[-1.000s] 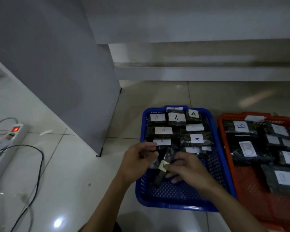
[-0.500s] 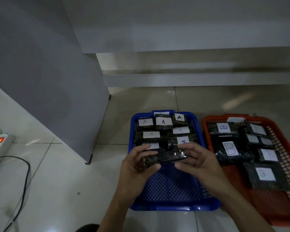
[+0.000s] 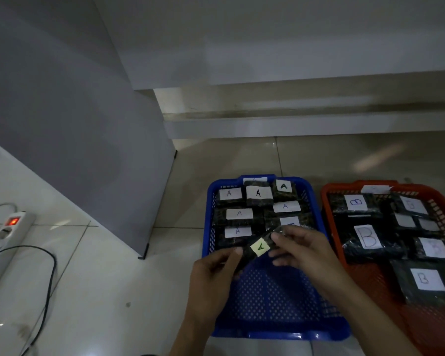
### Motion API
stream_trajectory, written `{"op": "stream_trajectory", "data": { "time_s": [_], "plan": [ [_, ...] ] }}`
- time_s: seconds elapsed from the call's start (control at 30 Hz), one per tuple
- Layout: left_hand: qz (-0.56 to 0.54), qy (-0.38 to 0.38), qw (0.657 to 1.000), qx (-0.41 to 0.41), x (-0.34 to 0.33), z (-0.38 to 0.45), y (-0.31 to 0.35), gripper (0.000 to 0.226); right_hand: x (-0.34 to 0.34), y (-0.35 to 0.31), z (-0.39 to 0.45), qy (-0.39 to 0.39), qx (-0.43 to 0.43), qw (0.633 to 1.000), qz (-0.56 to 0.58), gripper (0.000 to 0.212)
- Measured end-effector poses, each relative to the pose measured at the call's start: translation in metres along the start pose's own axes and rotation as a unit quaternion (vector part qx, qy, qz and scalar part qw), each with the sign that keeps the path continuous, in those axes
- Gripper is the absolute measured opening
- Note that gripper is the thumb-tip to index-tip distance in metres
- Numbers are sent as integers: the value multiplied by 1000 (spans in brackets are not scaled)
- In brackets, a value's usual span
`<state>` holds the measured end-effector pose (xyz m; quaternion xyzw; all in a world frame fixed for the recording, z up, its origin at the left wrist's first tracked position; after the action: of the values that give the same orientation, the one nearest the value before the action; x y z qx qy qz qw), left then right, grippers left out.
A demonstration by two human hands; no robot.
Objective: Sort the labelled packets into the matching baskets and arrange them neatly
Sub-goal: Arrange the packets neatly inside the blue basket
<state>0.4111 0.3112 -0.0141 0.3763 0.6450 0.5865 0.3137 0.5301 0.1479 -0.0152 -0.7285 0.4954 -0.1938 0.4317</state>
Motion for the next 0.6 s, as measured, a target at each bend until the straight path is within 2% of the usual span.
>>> {"op": "stream_trajectory", "data": {
  "time_s": [0.1,0.23,0.3,0.4,0.6],
  "plan": [
    [23,55,998,-28,11,1,0,19,-12,-18,18,2,0,999,-43,13],
    [91,122,985,-76,22,15,9,35,-35,-64,60,28,33,992,-123,22],
    [138,146,972,-118,25,29,17,41,-55,-82,90,24,37,981,-190,22],
    [239,187,939,-162,29,51,28,38,-81,-101,129,13,39,967,-253,20],
    [351,222,896,-160,28,67,17,31,-108,-108,162,1,54,901,-431,25]
  ]
}}
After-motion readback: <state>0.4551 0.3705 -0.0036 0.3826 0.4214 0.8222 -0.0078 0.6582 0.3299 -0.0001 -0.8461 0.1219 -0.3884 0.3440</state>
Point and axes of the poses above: each hand's wrist, its own z-axis towards the middle knuckle, its own x-axis out of the back of the hand, y = z × x, the point moved 10 cm from there along z, towards the middle knuckle, and after that the axes turned 13 degrees about -x, right-handed, at the moved point
